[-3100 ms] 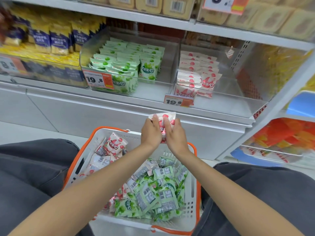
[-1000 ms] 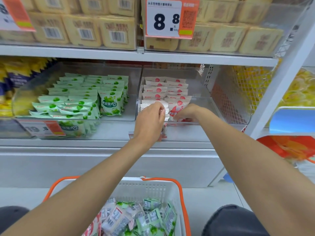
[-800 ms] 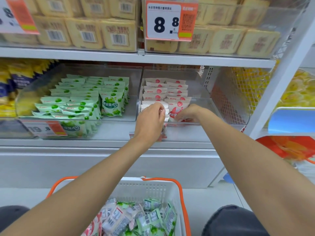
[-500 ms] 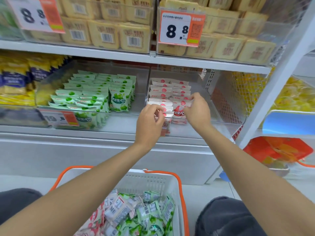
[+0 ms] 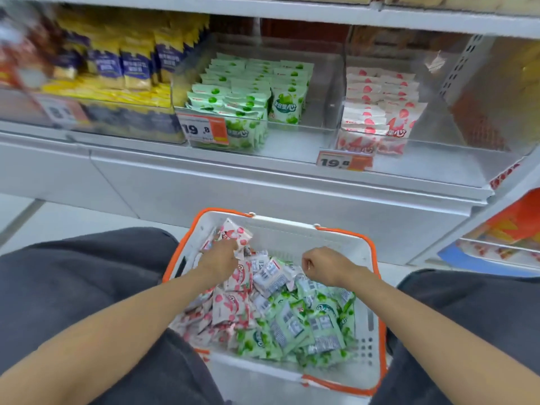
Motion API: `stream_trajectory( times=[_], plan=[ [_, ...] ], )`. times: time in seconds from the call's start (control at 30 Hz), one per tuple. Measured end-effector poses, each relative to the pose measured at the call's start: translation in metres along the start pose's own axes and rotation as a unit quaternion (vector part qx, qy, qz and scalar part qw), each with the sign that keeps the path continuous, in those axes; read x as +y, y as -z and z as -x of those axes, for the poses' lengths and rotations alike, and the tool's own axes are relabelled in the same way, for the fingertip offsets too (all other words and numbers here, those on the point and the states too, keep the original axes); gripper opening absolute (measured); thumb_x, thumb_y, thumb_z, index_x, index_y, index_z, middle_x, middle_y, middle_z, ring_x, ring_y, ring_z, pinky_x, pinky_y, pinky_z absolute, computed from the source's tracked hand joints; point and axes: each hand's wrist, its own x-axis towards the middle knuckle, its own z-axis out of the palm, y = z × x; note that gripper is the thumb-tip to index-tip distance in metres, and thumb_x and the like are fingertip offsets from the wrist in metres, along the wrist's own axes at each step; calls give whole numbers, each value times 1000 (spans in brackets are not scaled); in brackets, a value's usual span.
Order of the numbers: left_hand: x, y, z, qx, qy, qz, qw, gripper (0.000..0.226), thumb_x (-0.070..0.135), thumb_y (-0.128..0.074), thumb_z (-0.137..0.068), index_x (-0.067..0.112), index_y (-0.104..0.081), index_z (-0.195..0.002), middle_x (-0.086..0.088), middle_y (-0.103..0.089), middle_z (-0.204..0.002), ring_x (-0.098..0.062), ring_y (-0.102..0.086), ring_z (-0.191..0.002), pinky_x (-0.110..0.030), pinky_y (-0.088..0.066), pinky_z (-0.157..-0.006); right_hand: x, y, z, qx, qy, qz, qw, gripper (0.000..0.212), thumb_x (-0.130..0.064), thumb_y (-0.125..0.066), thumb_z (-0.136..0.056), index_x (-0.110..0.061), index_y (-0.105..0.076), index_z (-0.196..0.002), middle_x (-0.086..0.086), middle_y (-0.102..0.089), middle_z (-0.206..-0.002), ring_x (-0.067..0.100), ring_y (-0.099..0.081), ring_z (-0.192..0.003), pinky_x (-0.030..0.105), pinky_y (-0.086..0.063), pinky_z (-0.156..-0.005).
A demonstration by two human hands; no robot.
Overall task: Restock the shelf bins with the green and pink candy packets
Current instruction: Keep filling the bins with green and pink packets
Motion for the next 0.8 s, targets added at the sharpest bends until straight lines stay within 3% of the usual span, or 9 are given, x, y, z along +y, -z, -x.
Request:
stream_trajectory(
  times=[0.2, 0.27, 0.33, 0.43, 0.57, 0.6, 0.67, 0.73, 0.8],
  plan=[
    [-9, -24, -27, 68, 47, -7, 997, 62, 13, -59, -88, 14, -33, -144, -16, -32, -149, -34, -36, -135, -47, -41, -105, 2, -12, -4, -17, -9, 34, 999, 25, -13, -50, -87, -28, -46, -68, -5, -53, -77, 19, -51, -76, 31, -43, -66],
    [-5, -17, -39, 66, 99, 61, 991, 72, 19, -63, -89, 10, -24, -149, -16, -31, -151, -35, -35, -137, -50, -38, -109, 1, -11, -6, -14, -12, 31, 999, 28, -13, -49, -86, -29, -43, -65, -5, -53, -75, 20, -52, -75, 33, -44, -66],
    [-8, -11, -59, 56, 127, 124, 983, 71, 23, -65, -87, 5, -30, -146, -16, -39, -145, -34, -41, -132, -48, -40, -107, -2, -13, -8, -15, -16, 20, 1000, 26, -12, -49, -86, -27, -45, -66, -4, -54, -74, 21, -54, -75, 35, -47, -69],
    [-14, -8, -76, 64, 95, 151, 982, 52, 22, -65, -81, 3, -48, -127, -14, -58, -122, -32, -57, -112, -44, -50, -94, -5, -18, -8, -26, -6, 14, 1000, 17, -12, -50, -88, -22, -56, -75, -2, -59, -82, 21, -58, -81, 36, -52, -74],
    [-8, -6, -67, 93, 65, 43, 993, 22, 17, -62, -90, 14, -61, -112, -12, -64, -109, -32, -60, -102, -42, -50, -88, -7, -20, -8, -32, -8, -6, 999, 11, -15, -53, -90, -20, -61, -84, -2, -61, -88, 19, -58, -82, 35, -52, -76],
    [-5, -6, -65, 95, 61, 20, 993, 8, 18, -62, -89, 19, -66, -96, -12, -67, -104, -32, -62, -98, -41, -51, -86, -7, -20, -8, -32, -11, -17, 999, 11, -15, -54, -90, -20, -61, -85, -3, -60, -86, 18, -58, -82, 34, -52, -76],
    [-1, -8, -65, 96, 32, 13, 995, 23, 19, -63, -86, 23, -57, -64, -10, -69, -86, -29, -64, -82, -37, -54, -76, -5, -17, -8, -26, -22, -54, 998, 10, -13, -55, -89, -17, -65, -88, -3, -60, -86, 19, -59, -85, 35, -52, -79],
    [14, -6, -62, 72, -9, 60, 996, 24, 16, -61, -89, 18, -57, -65, -5, -64, -74, -24, -60, -71, -30, -47, -63, 0, -13, -8, -10, -41, -96, 994, 13, -10, -59, -88, -13, -67, -97, 0, -64, -93, 19, -61, -91, 33, -51, -82],
    [35, 3, -57, 45, -47, 145, 987, 14, 14, -61, -93, 13, -62, -80, 0, -56, -70, -21, -52, -69, -28, -37, -57, 7, -8, -7, 27, -62, -123, 990, 29, -12, -64, -86, -12, -63, -115, 4, -64, -113, 19, -59, -101, 29, -47, -88]
  ],
)
